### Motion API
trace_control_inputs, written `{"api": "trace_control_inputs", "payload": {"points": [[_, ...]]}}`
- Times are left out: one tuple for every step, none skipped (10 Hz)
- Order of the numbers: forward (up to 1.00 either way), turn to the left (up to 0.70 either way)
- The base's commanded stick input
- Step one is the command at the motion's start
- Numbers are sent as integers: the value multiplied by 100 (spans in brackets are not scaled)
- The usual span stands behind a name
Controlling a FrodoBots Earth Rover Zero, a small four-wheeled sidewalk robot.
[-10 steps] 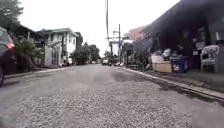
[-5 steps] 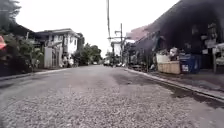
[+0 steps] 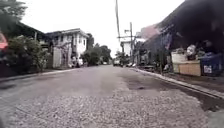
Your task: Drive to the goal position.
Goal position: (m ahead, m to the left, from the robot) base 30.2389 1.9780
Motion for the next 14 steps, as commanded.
{"api": "trace_control_inputs", "payload": {"points": [[100,0],[100,0],[100,0],[100,0],[100,0],[100,0],[100,0],[100,0],[100,0],[100,0],[100,0],[100,0],[100,0],[100,0]]}}
